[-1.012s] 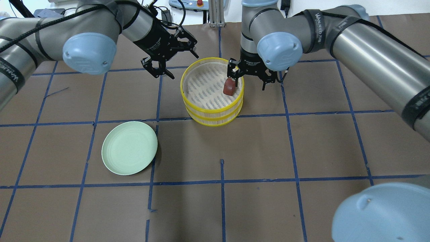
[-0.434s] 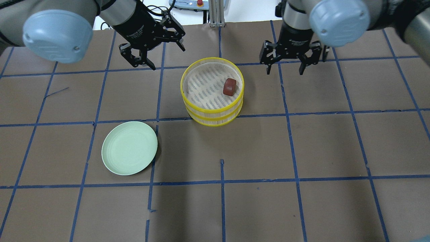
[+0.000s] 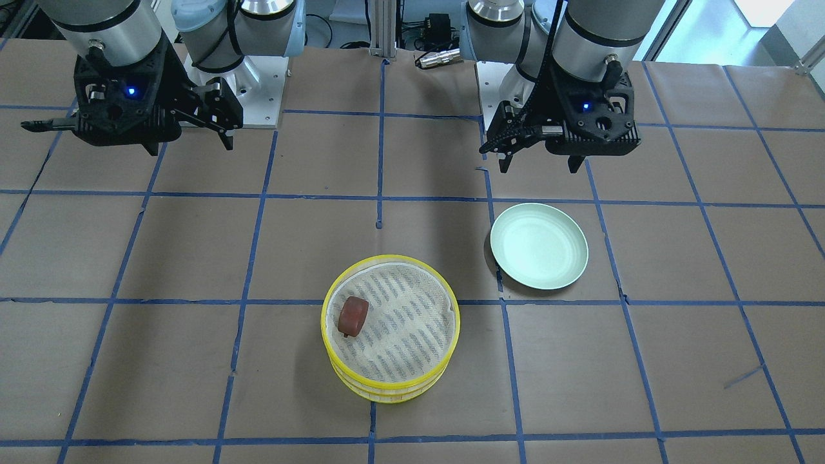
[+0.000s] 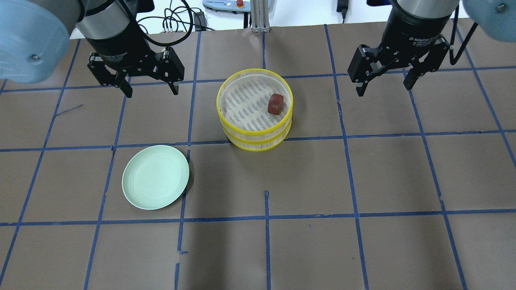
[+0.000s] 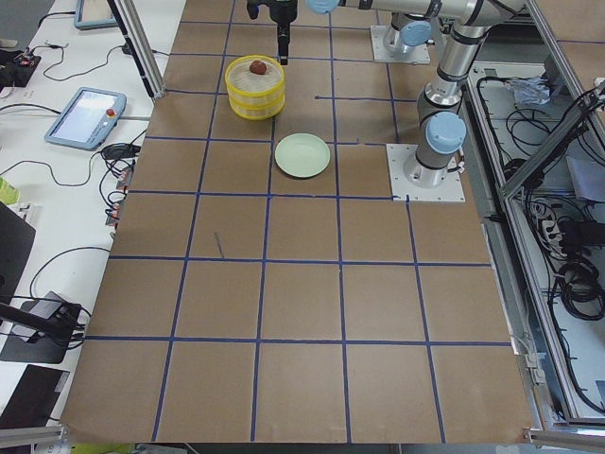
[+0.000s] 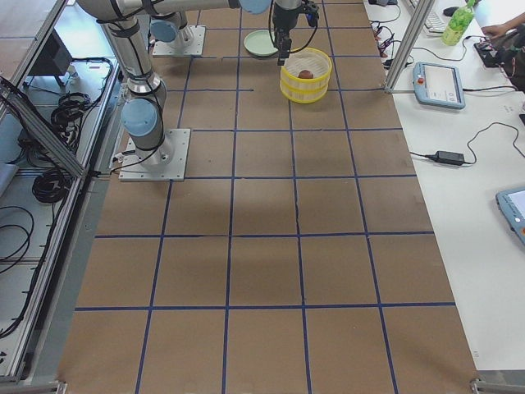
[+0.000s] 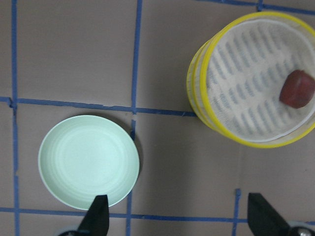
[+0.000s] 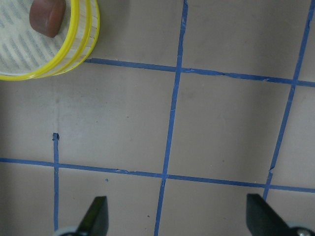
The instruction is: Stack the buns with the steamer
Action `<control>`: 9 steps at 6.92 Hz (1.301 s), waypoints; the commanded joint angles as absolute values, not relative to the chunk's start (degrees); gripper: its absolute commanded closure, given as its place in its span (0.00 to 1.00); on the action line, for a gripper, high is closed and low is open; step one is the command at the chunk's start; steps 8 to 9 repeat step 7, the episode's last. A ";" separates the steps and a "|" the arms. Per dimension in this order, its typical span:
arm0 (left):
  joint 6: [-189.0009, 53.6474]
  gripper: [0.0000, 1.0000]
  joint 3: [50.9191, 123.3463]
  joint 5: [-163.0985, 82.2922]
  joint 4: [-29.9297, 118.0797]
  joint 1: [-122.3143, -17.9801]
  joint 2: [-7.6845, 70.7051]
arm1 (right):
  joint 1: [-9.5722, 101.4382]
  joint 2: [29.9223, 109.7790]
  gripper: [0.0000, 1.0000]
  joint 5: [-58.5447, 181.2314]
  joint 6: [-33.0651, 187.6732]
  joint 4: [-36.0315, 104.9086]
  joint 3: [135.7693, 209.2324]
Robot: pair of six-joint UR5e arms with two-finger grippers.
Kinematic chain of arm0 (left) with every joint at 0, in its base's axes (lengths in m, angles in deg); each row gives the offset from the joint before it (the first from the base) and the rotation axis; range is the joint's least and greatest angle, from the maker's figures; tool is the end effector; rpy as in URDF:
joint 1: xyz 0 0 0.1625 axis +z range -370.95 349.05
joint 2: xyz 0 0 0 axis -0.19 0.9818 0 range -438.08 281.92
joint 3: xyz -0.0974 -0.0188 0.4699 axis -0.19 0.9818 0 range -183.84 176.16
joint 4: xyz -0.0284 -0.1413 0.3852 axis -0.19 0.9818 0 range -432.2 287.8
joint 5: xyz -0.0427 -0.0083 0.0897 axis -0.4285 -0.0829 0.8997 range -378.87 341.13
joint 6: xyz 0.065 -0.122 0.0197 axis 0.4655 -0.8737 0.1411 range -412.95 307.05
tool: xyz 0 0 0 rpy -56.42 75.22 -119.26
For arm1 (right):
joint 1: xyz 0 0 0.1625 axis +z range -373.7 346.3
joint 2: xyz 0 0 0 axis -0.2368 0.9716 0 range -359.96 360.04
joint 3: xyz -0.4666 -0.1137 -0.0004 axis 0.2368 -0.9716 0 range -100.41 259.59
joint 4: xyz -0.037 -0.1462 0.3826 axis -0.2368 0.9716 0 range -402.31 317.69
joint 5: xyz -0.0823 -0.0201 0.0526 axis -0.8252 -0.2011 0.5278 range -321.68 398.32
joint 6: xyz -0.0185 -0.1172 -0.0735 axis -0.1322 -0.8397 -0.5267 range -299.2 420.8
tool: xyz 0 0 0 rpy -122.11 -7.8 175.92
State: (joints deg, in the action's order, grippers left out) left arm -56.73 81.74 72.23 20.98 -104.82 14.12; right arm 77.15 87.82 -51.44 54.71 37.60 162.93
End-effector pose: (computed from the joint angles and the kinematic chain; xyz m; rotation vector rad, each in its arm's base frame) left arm -0.1644 -0.4946 0.5162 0.0025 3.1212 0.0241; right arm 0.1411 -0.4900 0.5238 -0.1891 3.1235 0.1539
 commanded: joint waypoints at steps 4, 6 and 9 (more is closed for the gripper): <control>-55.32 0.00 82.56 71.22 23.24 -104.82 12.44 | 77.18 87.93 0.00 -50.97 54.39 37.41 163.27; -55.14 0.00 82.56 71.30 23.24 -104.82 12.44 | 77.18 87.93 0.00 -51.06 54.39 37.41 163.35; -55.14 0.00 82.56 71.31 23.16 -104.82 12.44 | 77.18 87.85 0.00 -51.15 54.47 37.41 163.35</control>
